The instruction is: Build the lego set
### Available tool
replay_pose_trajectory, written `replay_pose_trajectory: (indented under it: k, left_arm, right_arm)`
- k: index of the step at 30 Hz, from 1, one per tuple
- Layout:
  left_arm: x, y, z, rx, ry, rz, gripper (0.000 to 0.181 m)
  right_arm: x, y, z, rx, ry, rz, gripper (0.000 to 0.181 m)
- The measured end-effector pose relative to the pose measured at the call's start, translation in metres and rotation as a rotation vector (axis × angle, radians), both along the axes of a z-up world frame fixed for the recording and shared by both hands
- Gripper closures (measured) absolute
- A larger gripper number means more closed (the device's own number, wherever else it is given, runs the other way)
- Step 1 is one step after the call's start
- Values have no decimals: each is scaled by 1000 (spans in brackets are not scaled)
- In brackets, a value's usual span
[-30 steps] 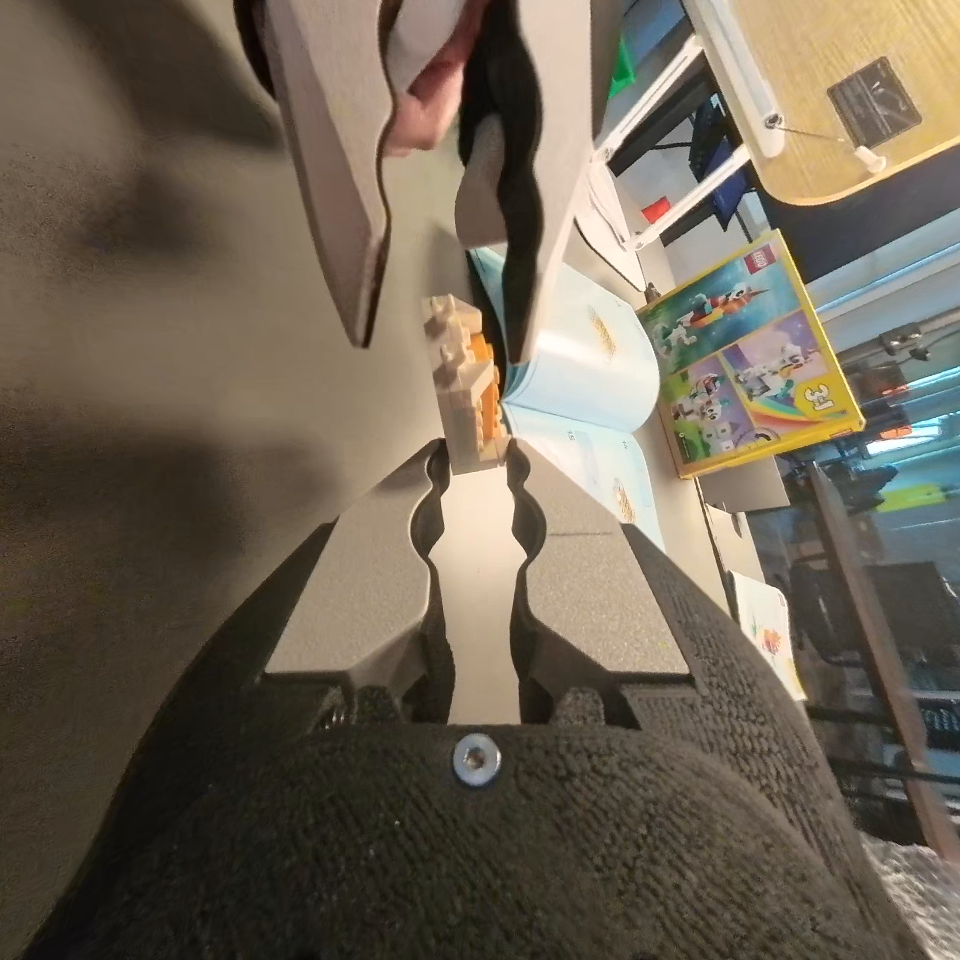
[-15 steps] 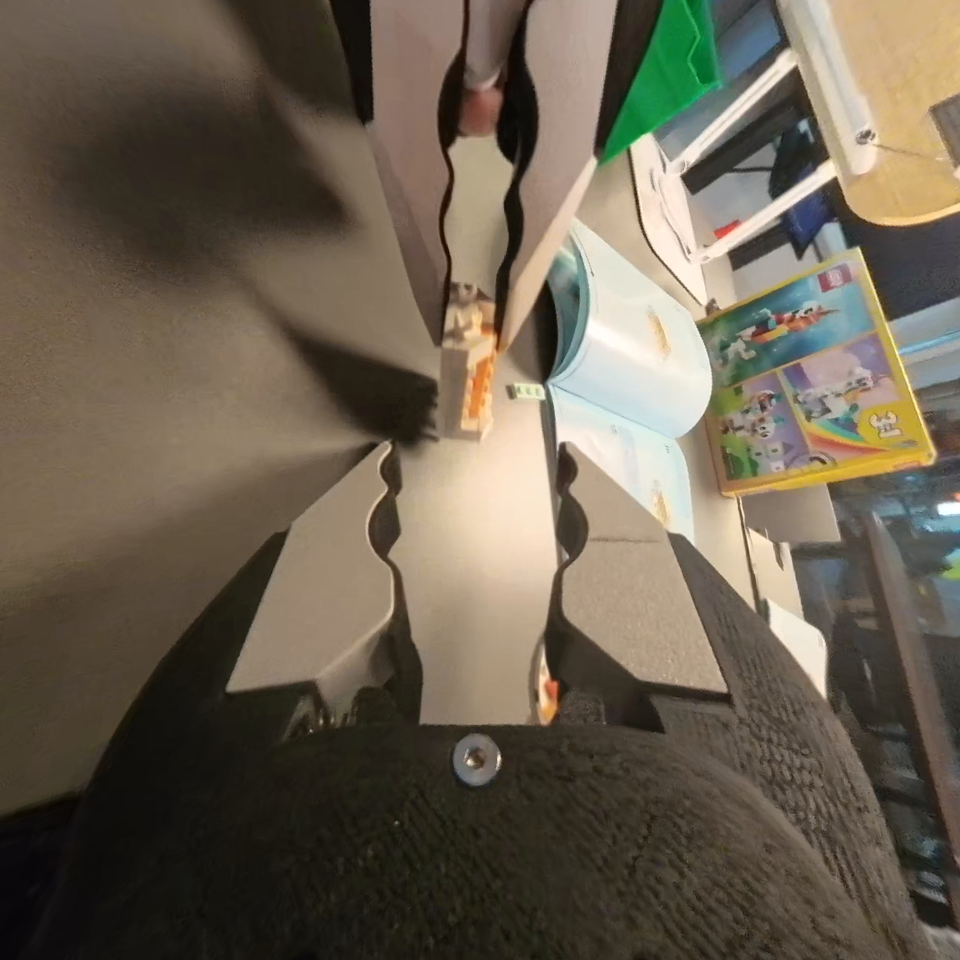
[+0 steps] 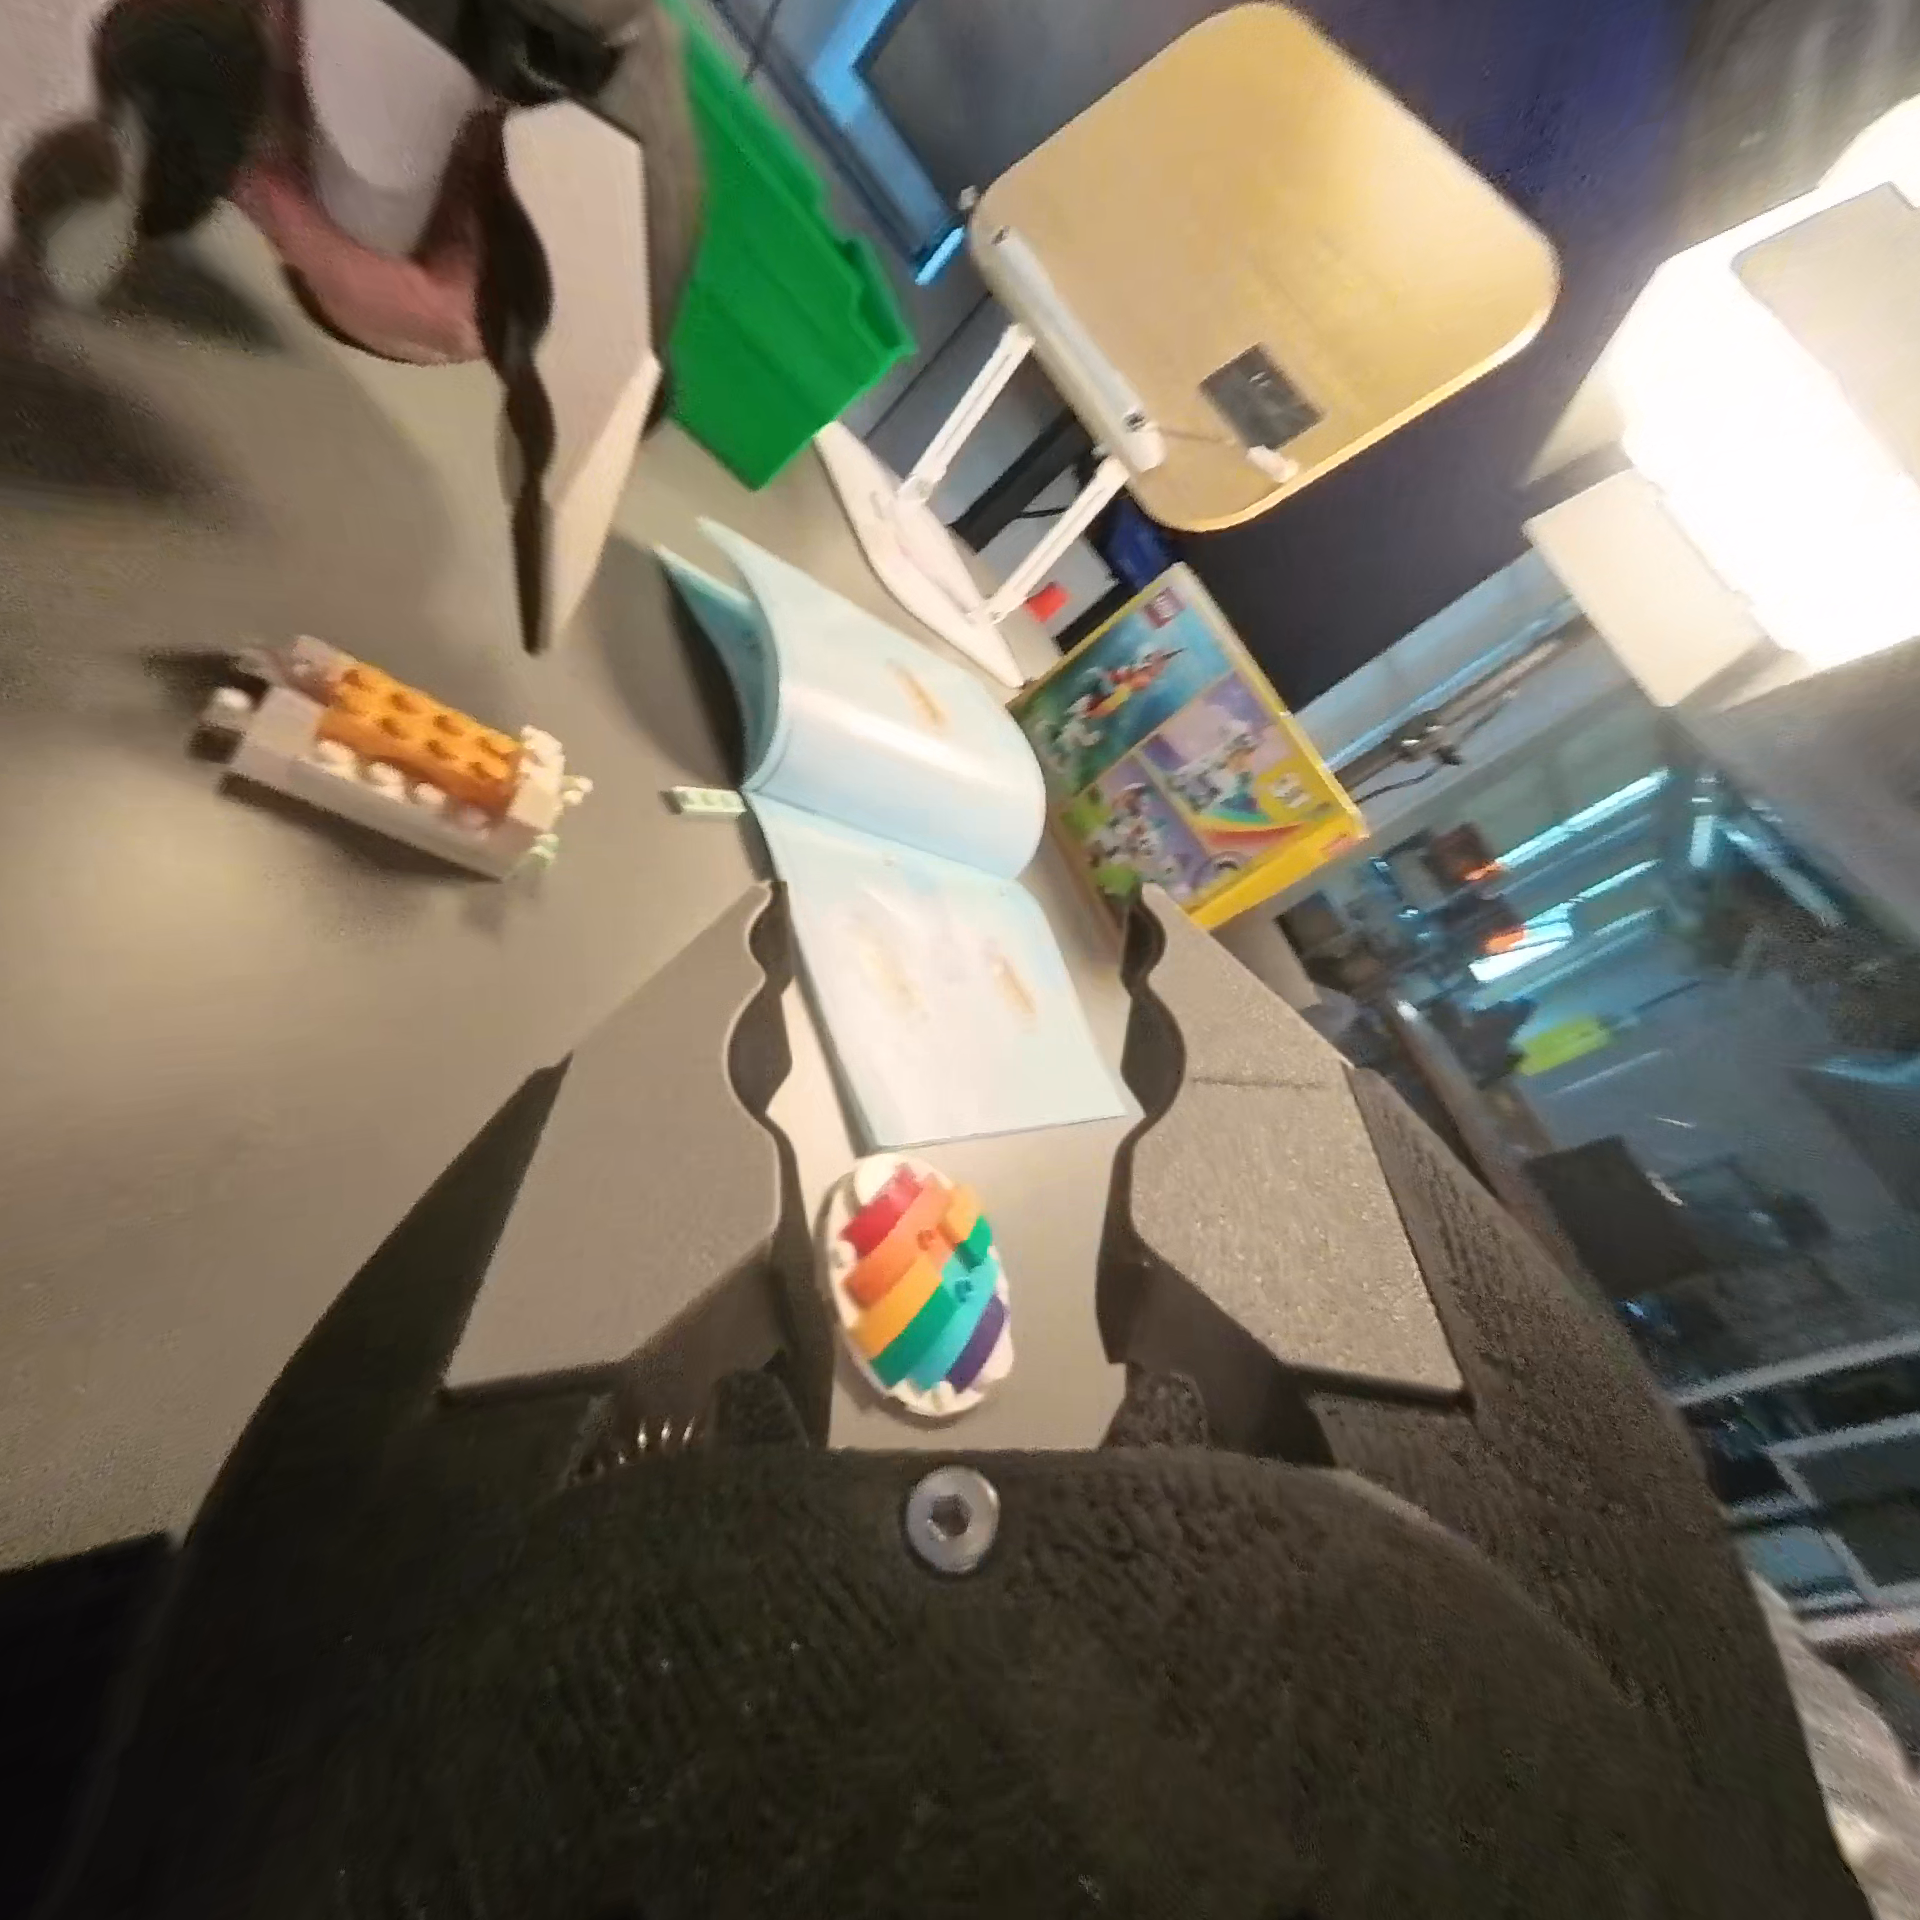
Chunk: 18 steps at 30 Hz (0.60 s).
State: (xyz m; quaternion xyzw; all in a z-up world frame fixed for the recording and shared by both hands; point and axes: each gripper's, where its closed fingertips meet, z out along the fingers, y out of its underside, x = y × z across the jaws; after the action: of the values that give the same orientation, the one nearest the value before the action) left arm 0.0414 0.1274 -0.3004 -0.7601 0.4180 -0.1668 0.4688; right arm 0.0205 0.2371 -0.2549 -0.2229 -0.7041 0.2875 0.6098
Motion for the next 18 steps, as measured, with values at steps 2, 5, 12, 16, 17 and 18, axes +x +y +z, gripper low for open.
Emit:
replay_pose_trajectory:
  k: [2,5,12,16,17,18]
  left_arm:
    - [4,-11,28,7,-164,8,105]
    - [-7,-33,75,98,-371,84,100]
    - [-107,-108,152,360,-342,436,104]
    - [-227,-158,171,455,-224,931,109]
    - [-262,-176,172,473,-202,1094,111]
    - [-292,-195,170,473,-189,1227,112]
  right_arm:
    - [2,8,10,9,65,-42,119]
    - [6,20,20,23,140,-107,123]
    - [2,48,18,-16,147,-231,128]
    - [3,67,17,-44,150,-312,130]
    - [3,71,16,-55,150,-330,131]
    - [3,76,17,-64,153,-350,131]
